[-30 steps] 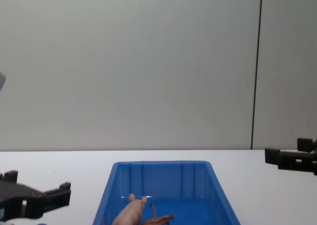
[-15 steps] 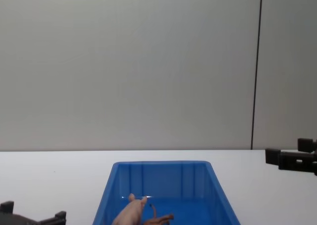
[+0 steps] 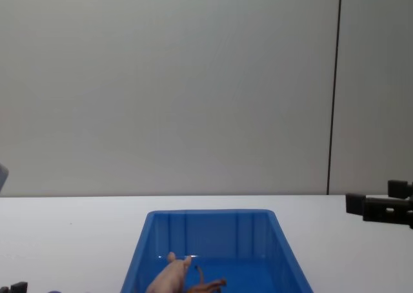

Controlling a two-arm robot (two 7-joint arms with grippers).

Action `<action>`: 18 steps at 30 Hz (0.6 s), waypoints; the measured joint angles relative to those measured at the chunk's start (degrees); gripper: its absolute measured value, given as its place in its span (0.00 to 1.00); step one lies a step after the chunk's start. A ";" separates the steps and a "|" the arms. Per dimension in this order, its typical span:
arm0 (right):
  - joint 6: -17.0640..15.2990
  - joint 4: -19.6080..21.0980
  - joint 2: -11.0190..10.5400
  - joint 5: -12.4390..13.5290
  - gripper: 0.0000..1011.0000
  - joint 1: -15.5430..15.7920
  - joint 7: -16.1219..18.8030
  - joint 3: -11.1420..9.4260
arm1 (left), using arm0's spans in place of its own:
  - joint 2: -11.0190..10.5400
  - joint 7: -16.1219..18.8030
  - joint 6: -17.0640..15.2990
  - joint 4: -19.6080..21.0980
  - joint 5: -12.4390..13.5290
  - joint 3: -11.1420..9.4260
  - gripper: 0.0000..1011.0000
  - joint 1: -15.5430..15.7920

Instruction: Pick up the two dolls from the table and place them into the box.

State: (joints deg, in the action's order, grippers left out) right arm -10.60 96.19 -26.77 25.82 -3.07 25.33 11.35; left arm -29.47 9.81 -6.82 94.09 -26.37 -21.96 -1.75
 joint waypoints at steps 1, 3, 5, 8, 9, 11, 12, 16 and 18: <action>0.00 0.00 0.00 0.00 0.99 0.00 0.00 0.00 | 0.12 -0.21 0.01 -0.28 0.08 0.02 0.99 0.12; 0.00 0.00 0.00 0.00 0.99 0.00 0.00 0.00 | 0.45 -0.61 0.01 -1.04 0.22 0.06 0.96 0.47; 0.00 0.00 0.00 0.00 0.99 0.00 0.00 0.00 | 0.78 -1.12 -0.16 -1.86 0.46 0.11 0.92 0.82; 0.00 0.00 0.00 0.00 0.99 0.00 0.00 0.00 | 1.08 -1.48 -0.51 -2.53 0.68 0.15 0.87 1.16; 0.00 0.00 0.00 0.00 0.99 0.00 0.00 0.00 | 1.17 -1.58 -0.66 -2.77 0.75 0.17 0.84 1.26; 0.00 0.00 0.00 0.00 0.99 0.00 0.00 0.00 | 1.42 -1.88 -1.16 -3.29 1.04 0.21 0.79 1.54; 0.00 0.00 0.00 0.00 0.99 0.00 0.00 0.00 | 1.51 -1.95 -1.30 -3.45 1.10 0.23 0.75 1.63; 0.00 0.00 0.00 0.00 0.99 0.00 0.00 0.00 | 1.89 -2.28 -2.11 -4.04 1.61 0.37 0.62 2.09; 0.00 0.00 0.00 0.00 0.99 0.00 0.00 0.00 | 1.98 -2.35 -2.46 -4.07 1.98 0.47 0.57 2.25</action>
State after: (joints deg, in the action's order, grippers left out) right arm -10.60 96.19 -26.77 25.82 -3.07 25.32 11.35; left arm -27.49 7.45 -9.28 90.02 -24.39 -21.49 0.51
